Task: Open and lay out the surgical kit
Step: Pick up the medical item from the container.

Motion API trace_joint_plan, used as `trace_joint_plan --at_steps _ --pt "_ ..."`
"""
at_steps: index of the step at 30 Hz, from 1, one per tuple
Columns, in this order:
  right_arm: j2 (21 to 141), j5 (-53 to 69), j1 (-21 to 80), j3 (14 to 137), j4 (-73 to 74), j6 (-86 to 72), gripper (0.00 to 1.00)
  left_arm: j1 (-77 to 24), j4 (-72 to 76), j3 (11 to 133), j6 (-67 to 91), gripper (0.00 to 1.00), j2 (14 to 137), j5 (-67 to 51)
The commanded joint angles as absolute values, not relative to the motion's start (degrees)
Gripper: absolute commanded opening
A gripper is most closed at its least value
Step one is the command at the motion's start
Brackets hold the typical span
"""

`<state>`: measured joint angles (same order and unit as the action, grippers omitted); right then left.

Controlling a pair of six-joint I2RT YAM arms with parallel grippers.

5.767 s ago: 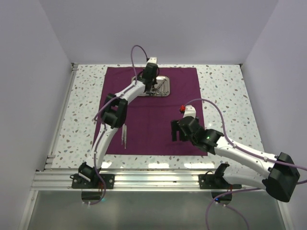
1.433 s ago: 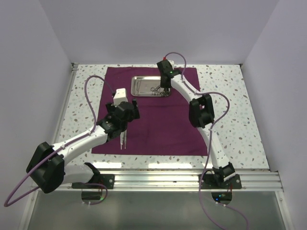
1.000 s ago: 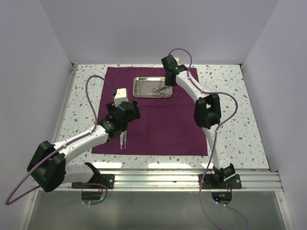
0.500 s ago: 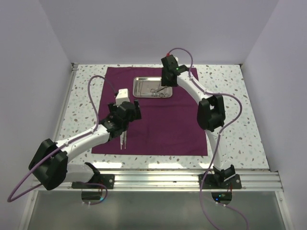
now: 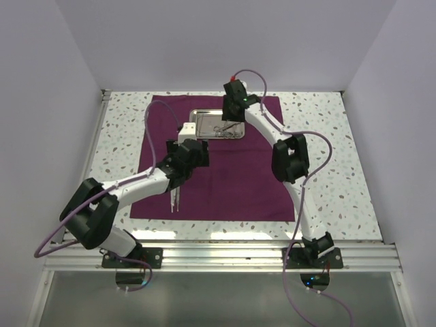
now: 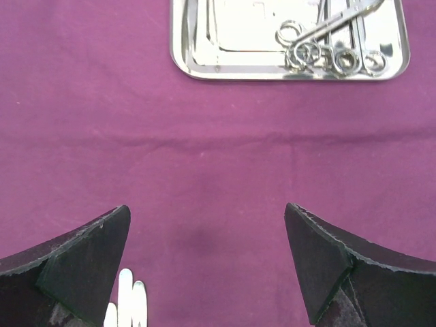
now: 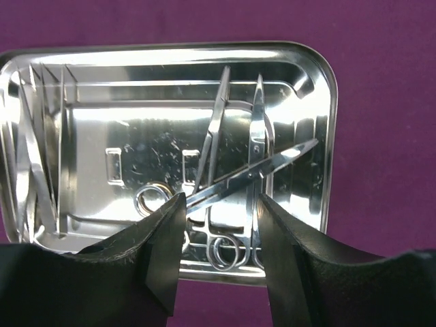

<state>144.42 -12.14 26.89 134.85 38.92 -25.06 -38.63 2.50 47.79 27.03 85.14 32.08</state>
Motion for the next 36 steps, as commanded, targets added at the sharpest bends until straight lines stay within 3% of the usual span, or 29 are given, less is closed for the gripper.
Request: trace_joint_plan --at_steps 1,26,29,30,36 --pt "146.1 -10.9 27.1 139.1 37.6 -26.9 0.5 -38.2 7.1 49.5 25.7 1.0 86.0 30.6" --pt "152.5 -19.5 26.7 141.9 41.5 -27.3 0.5 -37.0 11.5 47.7 23.0 0.99 91.1 27.9" --pt "154.8 -18.6 26.5 143.3 41.4 -27.5 0.31 -36.7 11.4 47.7 22.9 0.99 91.6 27.9" --pt "155.4 -18.2 26.4 143.7 41.4 -27.7 0.18 -36.5 11.5 47.6 22.9 0.99 91.8 27.9" --pt "157.1 -17.4 26.1 143.9 40.7 -28.0 0.0 -35.6 12.0 47.7 22.9 0.99 93.0 27.1"
